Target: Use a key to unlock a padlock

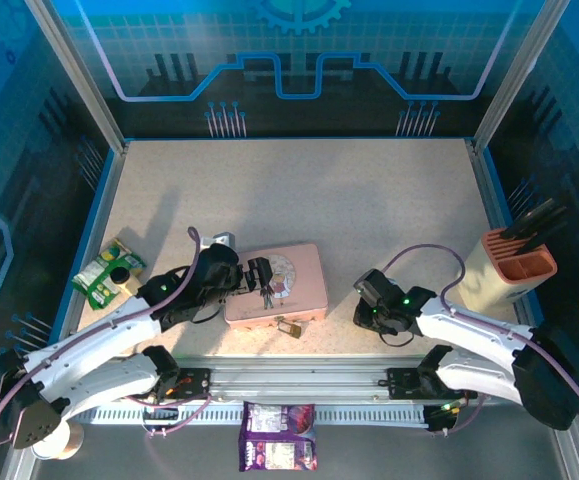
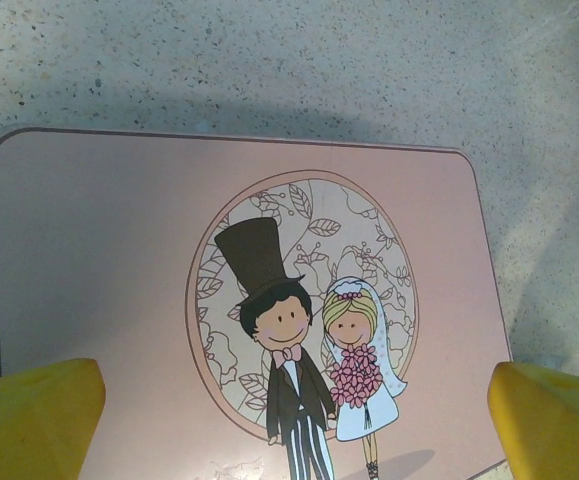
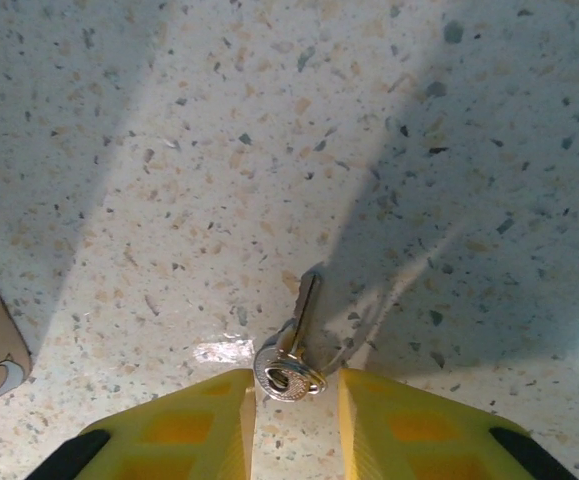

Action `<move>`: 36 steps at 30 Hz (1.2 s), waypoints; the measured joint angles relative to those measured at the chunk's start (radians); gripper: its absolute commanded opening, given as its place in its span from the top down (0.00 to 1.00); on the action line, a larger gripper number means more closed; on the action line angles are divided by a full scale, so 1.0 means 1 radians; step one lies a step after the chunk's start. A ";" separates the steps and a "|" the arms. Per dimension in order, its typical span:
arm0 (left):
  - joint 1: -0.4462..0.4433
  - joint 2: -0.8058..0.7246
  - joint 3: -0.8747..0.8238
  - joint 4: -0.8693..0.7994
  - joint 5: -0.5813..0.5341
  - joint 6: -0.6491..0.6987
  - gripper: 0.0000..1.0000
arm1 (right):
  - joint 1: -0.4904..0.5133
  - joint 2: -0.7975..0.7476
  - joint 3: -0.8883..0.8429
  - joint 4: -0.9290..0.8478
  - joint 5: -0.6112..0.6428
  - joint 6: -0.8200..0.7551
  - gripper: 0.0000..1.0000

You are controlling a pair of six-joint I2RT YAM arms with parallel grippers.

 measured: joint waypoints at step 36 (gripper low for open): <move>-0.003 0.070 0.047 0.019 0.001 0.003 0.01 | 0.010 -0.029 0.019 -0.003 0.055 -0.048 1.00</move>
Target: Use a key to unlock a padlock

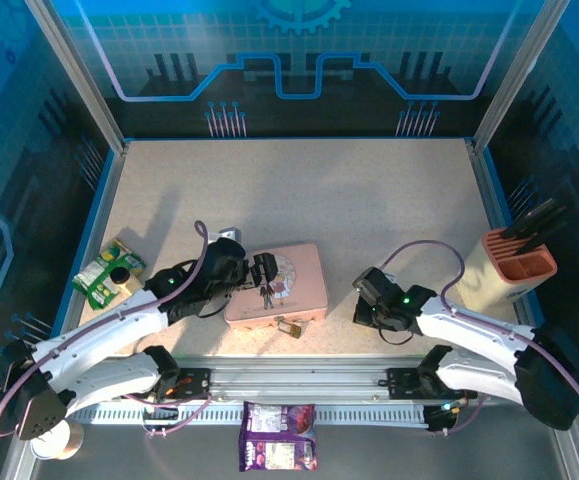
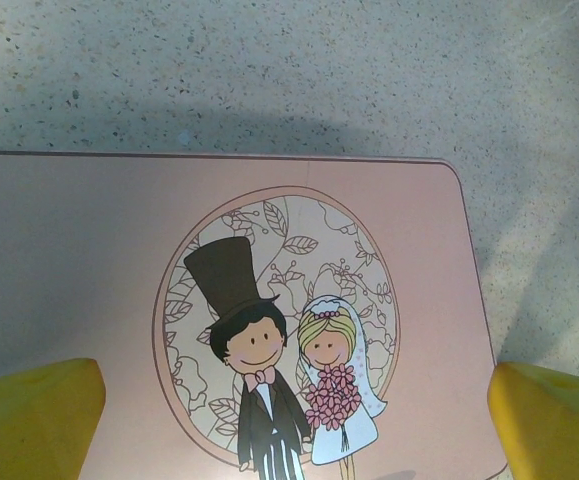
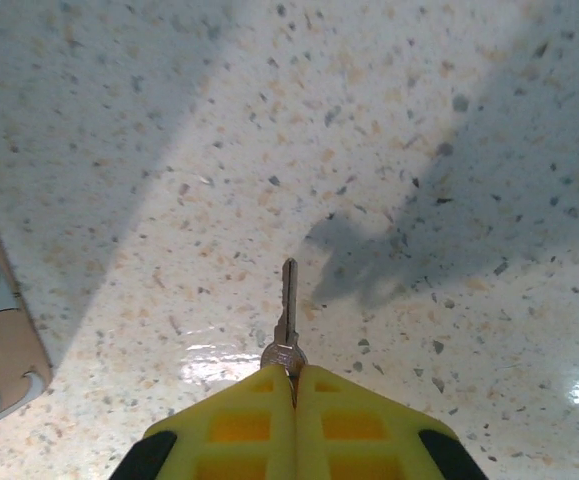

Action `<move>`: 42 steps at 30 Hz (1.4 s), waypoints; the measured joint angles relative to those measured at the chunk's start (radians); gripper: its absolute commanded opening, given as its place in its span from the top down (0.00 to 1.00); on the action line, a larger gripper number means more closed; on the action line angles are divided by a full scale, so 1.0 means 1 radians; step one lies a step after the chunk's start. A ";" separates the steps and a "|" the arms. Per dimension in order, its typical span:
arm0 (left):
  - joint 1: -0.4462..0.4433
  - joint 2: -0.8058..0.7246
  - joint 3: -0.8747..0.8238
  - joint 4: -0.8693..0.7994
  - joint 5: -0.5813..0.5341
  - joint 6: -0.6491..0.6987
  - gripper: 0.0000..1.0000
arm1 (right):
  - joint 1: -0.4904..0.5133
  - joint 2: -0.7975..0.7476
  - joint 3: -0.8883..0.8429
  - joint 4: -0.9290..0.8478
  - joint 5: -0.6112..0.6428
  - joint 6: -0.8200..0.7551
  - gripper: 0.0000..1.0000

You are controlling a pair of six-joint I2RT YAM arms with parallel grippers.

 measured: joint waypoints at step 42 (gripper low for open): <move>-0.050 0.216 0.223 0.277 0.271 -0.095 0.42 | 0.103 -0.159 -0.047 0.926 -0.076 -0.441 1.00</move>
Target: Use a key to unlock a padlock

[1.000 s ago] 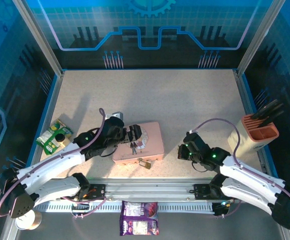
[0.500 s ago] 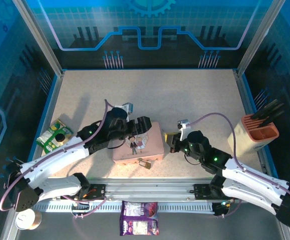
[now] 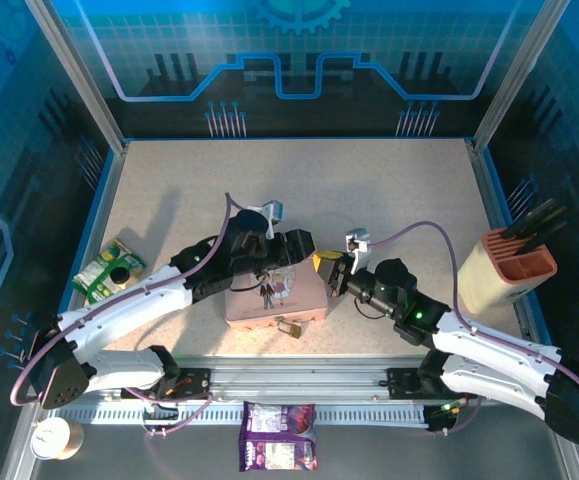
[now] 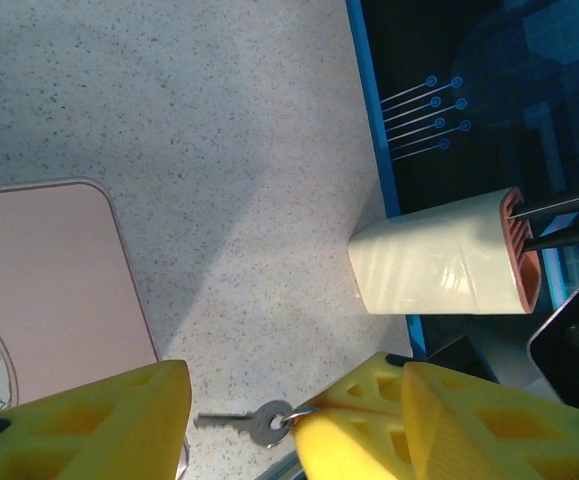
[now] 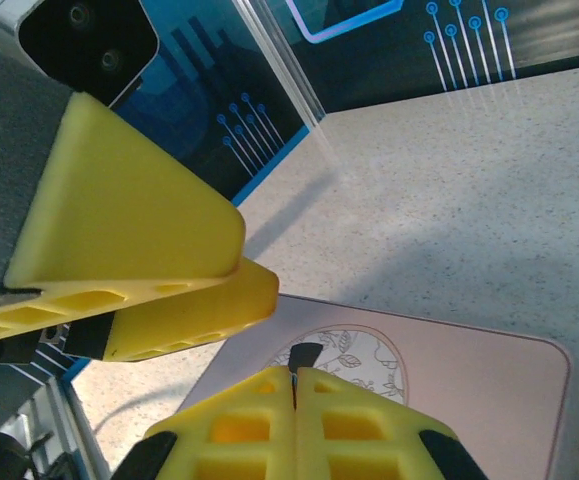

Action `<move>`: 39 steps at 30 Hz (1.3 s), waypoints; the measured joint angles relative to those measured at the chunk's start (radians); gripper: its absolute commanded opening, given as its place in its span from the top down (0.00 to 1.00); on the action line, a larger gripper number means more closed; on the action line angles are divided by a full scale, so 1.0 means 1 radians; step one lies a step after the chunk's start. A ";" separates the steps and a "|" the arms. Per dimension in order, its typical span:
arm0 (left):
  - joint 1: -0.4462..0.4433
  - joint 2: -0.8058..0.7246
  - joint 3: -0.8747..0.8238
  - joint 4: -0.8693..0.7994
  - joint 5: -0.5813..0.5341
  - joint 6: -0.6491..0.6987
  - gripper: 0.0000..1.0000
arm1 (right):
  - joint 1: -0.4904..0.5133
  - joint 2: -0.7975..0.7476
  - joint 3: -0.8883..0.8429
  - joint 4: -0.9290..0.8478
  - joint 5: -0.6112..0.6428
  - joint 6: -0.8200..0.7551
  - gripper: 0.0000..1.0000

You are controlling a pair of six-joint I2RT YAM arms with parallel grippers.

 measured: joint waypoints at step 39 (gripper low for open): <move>-0.012 -0.048 -0.448 0.821 0.086 0.902 0.43 | -0.051 0.092 0.369 -0.344 -0.028 0.396 1.00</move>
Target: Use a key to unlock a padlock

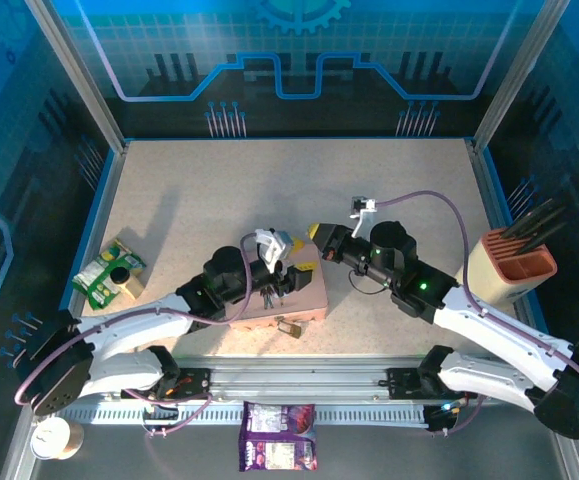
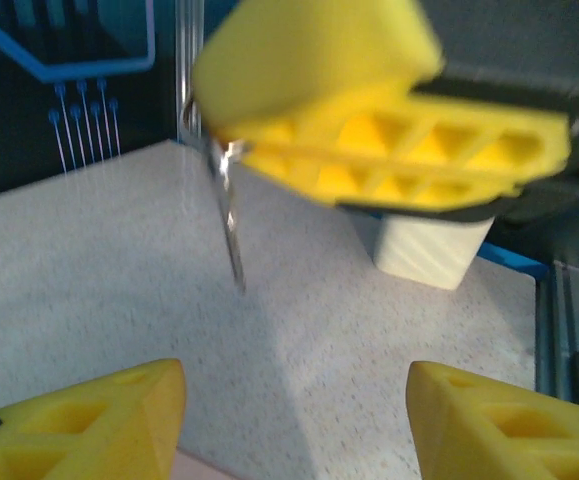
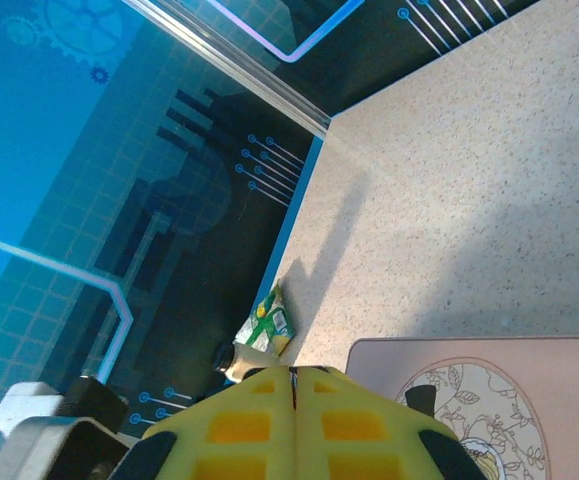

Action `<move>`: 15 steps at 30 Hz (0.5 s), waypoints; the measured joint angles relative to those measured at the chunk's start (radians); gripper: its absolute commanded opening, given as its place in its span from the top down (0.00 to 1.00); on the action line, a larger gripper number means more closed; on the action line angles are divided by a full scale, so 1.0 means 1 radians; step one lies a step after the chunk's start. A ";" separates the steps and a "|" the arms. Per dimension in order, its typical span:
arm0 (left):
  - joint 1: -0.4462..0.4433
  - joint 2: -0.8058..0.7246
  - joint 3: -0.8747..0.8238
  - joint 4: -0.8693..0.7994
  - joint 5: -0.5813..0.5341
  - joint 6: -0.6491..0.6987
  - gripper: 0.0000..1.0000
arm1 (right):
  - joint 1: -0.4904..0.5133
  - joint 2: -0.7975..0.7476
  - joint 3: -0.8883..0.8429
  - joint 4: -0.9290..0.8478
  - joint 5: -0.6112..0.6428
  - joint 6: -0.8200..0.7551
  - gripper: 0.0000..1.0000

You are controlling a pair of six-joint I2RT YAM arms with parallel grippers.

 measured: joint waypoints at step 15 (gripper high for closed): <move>0.000 0.047 -0.004 0.100 -0.027 0.108 0.65 | 0.019 -0.005 -0.002 -0.005 0.016 0.034 1.00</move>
